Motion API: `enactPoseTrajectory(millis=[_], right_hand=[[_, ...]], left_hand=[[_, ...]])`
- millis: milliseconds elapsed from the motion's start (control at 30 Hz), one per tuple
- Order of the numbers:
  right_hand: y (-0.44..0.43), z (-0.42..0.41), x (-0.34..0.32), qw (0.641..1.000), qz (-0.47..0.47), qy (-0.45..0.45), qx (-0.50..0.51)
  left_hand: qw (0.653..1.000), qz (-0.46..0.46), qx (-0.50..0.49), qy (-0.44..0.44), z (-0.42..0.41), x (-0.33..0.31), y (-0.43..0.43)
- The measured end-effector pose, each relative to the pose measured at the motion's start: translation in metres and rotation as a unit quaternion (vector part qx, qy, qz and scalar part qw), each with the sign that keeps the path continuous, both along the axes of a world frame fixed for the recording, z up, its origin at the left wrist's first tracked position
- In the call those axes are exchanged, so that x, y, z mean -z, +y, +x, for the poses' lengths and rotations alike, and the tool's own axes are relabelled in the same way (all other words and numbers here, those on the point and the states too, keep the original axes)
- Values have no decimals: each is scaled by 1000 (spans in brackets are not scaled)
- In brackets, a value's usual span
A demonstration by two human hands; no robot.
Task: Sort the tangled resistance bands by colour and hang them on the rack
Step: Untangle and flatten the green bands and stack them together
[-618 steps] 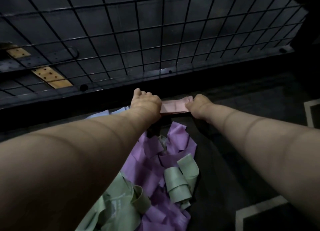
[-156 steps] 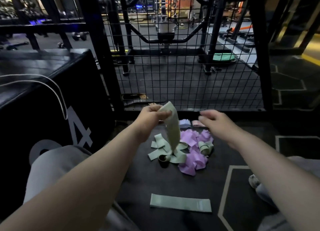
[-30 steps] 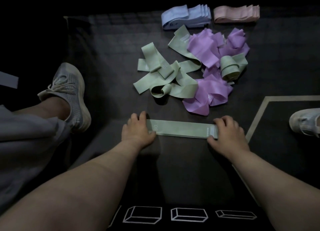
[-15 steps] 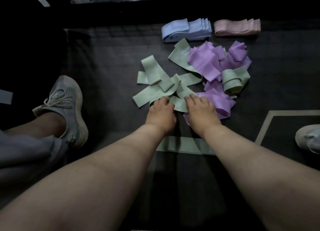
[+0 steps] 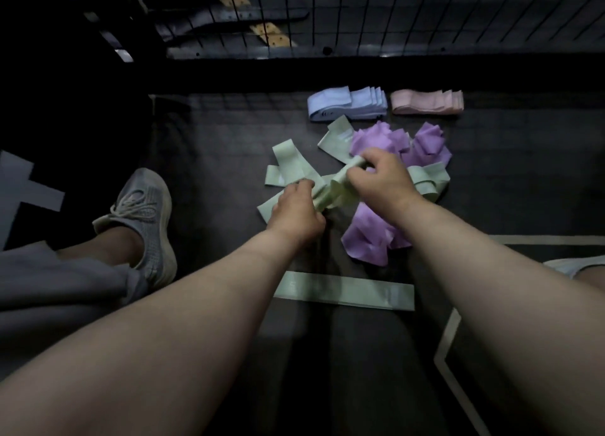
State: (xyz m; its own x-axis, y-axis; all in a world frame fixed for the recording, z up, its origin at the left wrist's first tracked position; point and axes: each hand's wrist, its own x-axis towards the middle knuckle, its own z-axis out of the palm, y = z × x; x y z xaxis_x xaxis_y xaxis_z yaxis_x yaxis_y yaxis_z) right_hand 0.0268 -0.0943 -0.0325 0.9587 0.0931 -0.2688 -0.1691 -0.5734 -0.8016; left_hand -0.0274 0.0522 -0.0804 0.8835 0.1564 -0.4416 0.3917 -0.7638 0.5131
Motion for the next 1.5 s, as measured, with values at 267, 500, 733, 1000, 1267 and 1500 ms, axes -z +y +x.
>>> enactPoseTrajectory(millis=[267, 500, 733, 1000, 1267, 1500], right_hand=[[11, -15, -129, 986, 122, -86, -67], [2, -46, -236, 950, 299, -90, -15], [-14, -83, -299, 893, 445, -52, 43], [-33, -108, -341, 918, 384, -91, 49], [-54, -129, -347, 975, 197, -105, 3], [-60, -152, -359, 971, 127, -160, -120]], left_hand=[[961, -249, -59, -105, -19, -91, -11], [894, -430, -86, -96, -54, -155, -5], [880, -457, -31, -125, -99, -211, 0], [859, -491, 69, -128, -141, -258, 2], [790, -568, 61, -223, -149, -323, -3], [771, -601, 63, -202, -147, -355, -4]])
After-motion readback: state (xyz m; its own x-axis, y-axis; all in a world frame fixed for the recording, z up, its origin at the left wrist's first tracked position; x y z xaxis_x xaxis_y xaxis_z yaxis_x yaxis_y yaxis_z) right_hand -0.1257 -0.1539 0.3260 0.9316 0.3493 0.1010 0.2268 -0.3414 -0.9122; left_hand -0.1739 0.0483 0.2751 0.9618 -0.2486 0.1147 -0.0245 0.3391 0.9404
